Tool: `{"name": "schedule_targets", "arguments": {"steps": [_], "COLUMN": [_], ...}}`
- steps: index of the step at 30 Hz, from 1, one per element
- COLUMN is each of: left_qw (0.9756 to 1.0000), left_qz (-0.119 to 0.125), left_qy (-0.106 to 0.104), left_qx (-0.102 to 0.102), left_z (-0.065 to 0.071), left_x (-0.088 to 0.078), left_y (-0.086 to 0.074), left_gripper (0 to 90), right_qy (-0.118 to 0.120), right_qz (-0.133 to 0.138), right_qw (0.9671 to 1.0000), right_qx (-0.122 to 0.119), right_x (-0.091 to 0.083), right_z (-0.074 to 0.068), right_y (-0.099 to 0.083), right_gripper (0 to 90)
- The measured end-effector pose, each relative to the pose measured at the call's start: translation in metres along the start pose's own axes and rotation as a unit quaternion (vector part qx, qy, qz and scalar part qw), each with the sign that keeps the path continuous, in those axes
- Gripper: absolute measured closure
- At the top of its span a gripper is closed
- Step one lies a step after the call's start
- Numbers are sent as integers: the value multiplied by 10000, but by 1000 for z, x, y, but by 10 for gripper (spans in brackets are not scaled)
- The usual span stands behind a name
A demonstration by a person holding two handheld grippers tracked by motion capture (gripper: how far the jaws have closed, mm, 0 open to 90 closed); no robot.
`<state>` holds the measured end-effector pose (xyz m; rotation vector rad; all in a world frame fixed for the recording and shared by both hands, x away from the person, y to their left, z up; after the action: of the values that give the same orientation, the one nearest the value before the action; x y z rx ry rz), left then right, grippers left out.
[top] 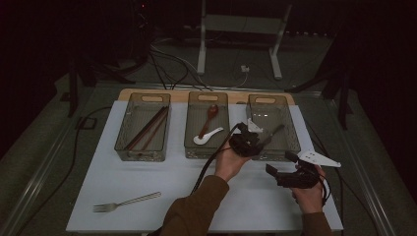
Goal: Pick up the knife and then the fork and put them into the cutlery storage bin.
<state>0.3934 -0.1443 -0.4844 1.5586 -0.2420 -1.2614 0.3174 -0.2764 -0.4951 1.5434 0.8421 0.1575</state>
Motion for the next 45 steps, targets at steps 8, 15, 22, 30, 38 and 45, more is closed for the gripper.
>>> {"name": "schedule_targets", "arguments": {"steps": [8, 15, 22, 30, 38, 45], "left_qw": [9992, 9990, 9993, 9995, 9999, 9990], "left_qz": [-190, -299, -275, -212, 128, 409], "left_qy": [91, 42, 65, -49, -83, -171], "left_qx": [330, 316, 239, 221, 39, -24], "left_z": [0, 2, 1, 3, -5, -11], "left_x": [-2, 1, 6, 10, -6, -32], "left_y": [-6, -10, -7, -4, 1, 3], "left_gripper": [651, 900, 900, 870, 508, 200], "right_qy": [-1, 1, 3, 5, 4, 11], "right_qz": [-8, 1, 4, 10, -5, 7], "right_qw": [10000, 10000, 10000, 10000, 10000, 10000], "right_qx": [21, 16, 16, 10, 4, -14], "right_x": [1, 0, 0, 0, 0, 1], "right_z": [-2, -1, 0, -2, -1, -3], "right_y": [0, 0, 0, 0, 0, 0], "right_gripper": [0, 0, 0, 0, 0, 0]}}
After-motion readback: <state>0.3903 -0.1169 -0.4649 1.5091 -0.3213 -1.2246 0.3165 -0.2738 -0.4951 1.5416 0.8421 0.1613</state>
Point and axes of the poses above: each handheld gripper's, and its own axes: x roughly forward along the jaws, y roughly out of its top, z roughly to its right, the point moved 6 cm from there along x, roughly forward along the jaws, and after that the axes turned 2 degrees about z, right-handed, at the moved point
